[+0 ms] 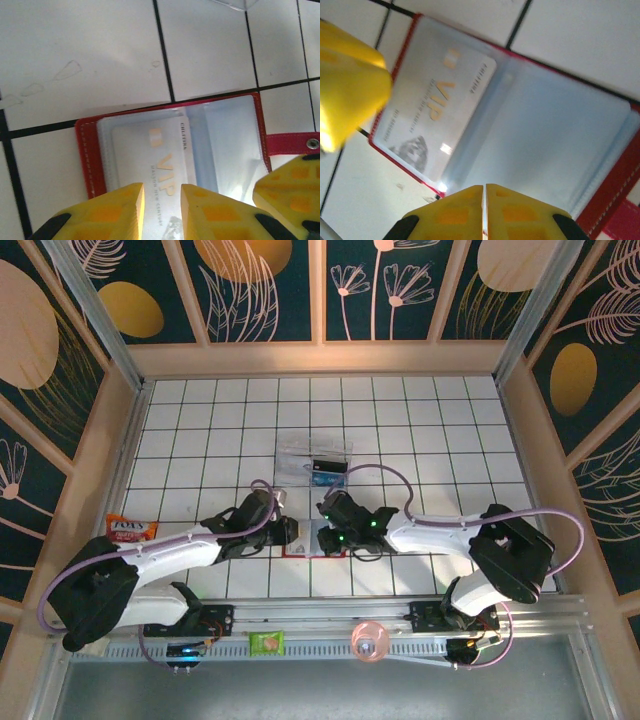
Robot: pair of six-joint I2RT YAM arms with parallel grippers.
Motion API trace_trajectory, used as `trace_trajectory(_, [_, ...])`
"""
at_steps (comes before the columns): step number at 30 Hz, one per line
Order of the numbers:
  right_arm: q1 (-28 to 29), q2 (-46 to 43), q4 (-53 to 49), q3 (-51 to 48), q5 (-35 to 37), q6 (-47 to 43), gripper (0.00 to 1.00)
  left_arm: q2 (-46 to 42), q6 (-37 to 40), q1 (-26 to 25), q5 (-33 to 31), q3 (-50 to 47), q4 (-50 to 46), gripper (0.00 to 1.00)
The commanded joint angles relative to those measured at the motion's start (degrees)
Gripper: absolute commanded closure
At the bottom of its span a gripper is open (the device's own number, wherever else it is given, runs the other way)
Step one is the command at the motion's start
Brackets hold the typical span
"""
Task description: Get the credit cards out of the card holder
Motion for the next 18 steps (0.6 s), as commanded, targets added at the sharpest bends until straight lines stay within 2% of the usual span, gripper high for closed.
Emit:
trace_trajectory(1, [0.3,1.1,-2.9,-2.5,0.5,2.6,0.91,-0.5,-1.1,1.4,-0.3,-1.8,1.8,0.73])
trace_trajectory(8, [0.1,1.5,-5.0,-1.2,3.5,3.3,0.94,-0.8,-0.8,1.9,1.4,-2.6,3.4,0.74])
trace_trajectory(12, [-0.1,-3.1,-5.0,1.2,3.1,1.0,0.89,-3.1,-0.8,1.9,2.3,-3.8,4.7,0.7])
trace_trajectory(15, [-1.9,-3.2,-2.9,3.7,-5.0,-0.2,0.82,-3.7,-0.6,1.9,2.5,-4.6,5.6,0.69])
trace_trajectory(18, [-4.5,0.3,0.3,6.3,-14.3,0.2,0.7,-3.0,-0.6,1.9,2.6,-5.3,7.2,0.73])
